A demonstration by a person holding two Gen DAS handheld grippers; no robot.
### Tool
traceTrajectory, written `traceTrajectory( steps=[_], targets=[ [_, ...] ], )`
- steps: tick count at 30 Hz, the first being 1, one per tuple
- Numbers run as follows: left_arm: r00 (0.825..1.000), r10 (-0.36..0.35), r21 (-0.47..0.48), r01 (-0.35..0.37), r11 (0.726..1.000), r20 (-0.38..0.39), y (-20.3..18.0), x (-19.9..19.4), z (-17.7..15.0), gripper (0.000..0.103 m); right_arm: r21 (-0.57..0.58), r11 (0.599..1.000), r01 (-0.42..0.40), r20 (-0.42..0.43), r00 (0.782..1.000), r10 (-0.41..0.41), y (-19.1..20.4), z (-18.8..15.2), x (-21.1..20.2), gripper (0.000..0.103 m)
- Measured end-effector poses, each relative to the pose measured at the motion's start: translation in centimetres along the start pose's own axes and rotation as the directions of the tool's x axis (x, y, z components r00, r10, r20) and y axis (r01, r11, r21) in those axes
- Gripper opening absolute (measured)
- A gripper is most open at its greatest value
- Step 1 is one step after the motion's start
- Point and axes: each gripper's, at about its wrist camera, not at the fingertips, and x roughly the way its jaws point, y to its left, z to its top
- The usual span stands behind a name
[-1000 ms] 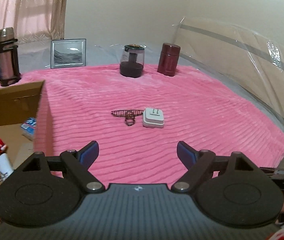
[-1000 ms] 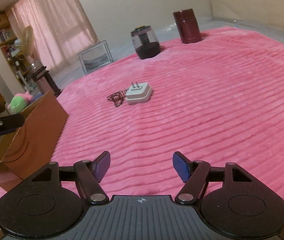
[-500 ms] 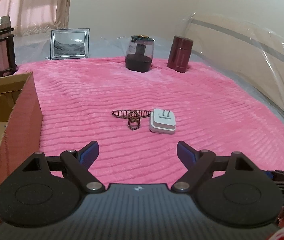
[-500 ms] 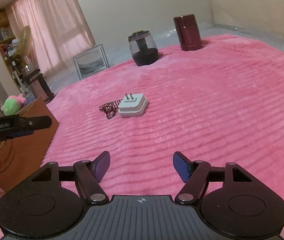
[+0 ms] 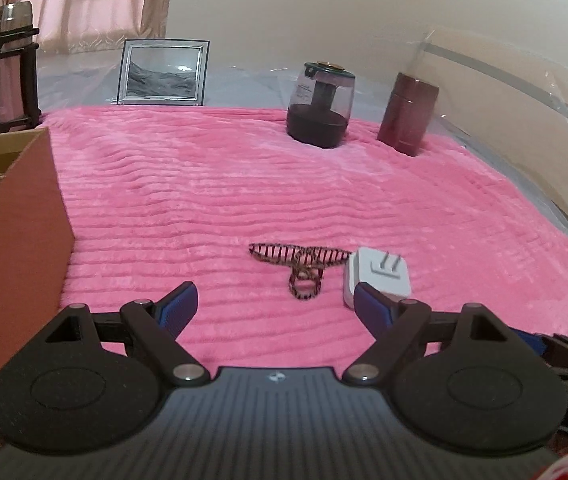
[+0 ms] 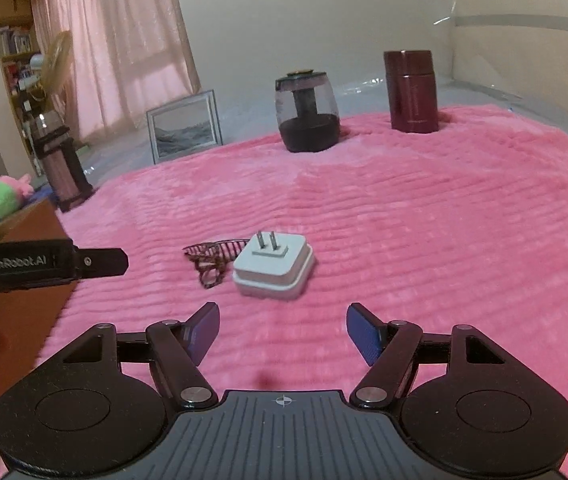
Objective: Organize rigid objects
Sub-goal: 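Grasp the white plug adapter with the right tool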
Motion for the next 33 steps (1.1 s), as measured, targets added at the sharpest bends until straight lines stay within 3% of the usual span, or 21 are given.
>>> traceTrajectory(
  steps=[4, 7, 14, 19, 28, 33],
  targets=[
    [1.000, 0.001, -0.004, -0.001, 1.000, -0.002, 0.4, 1.9, 0.5, 0.082, -0.054, 0.999, 0.003, 0.000, 1.000, -0.003, 0.6, 0.5, 3.1, 0.069],
    [1.000, 0.009, -0.016, -0.009, 1.000, -0.001, 1.2, 2.9, 0.7, 0.082, -0.081, 0.997, 0.002, 0.001, 1.000, -0.002, 1.1, 0.7, 5.3, 0.077],
    [1.000, 0.020, -0.019, -0.021, 1.000, -0.010, 2.0, 4.5, 0.8, 0.082, -0.096, 0.995, 0.009, -0.016, 1.000, -0.011, 2.1, 1.0, 9.7, 0.077],
    [1.000, 0.019, -0.022, -0.019, 1.000, -0.017, 2.2, 5.1, 0.6, 0.082, -0.097, 0.993, 0.062, -0.024, 0.998, -0.065, 2.2, 1.2, 11.6, 0.077],
    [0.999, 0.015, -0.004, -0.015, 1.000, -0.035, 1.4, 6.4, -0.2, 0.082, -0.095, 0.993, 0.077, -0.001, 0.997, -0.077, 0.0, 1.6, 10.2, 0.066],
    [0.999, -0.044, 0.065, 0.045, 0.997, -0.018, -0.6, 7.5, -0.5, 0.081, -0.084, 0.992, 0.096, 0.018, 0.995, -0.095, -1.7, 1.6, 7.9, 0.064]
  ],
)
